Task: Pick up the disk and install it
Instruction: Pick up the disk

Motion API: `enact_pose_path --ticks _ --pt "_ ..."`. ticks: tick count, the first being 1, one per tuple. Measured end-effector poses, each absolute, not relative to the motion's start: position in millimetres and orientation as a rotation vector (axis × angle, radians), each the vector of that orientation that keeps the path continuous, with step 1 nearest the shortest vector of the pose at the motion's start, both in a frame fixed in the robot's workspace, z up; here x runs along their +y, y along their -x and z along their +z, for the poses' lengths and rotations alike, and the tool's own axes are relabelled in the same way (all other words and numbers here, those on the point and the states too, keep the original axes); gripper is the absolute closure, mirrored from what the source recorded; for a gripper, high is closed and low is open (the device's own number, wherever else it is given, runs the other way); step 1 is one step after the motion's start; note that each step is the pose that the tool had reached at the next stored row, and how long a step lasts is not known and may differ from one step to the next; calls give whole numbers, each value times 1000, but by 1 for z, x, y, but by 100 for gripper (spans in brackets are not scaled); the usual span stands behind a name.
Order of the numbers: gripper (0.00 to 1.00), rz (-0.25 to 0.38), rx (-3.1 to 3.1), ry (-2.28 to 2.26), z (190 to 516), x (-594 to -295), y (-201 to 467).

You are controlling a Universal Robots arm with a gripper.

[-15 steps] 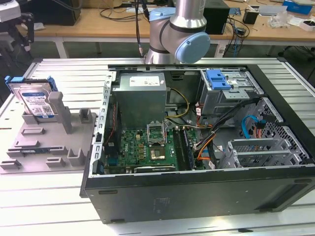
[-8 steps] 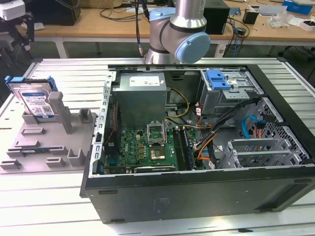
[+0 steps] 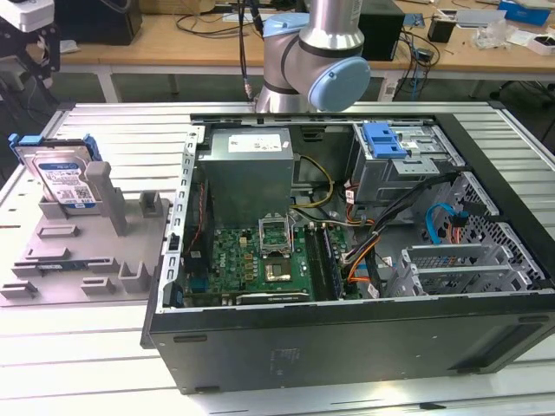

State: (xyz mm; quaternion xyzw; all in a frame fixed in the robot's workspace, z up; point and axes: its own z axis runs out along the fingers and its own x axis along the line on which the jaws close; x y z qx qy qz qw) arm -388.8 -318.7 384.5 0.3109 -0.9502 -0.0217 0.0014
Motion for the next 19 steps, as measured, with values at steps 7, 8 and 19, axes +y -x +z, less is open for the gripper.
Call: enact_pose_path --ticks 7,8,19 --pt "52 -67 -2883 -1230 384 -319 389" --pt "52 -67 -2871 -1256 384 -319 389" --pt "52 -64 -2679 -1615 382 -319 389"
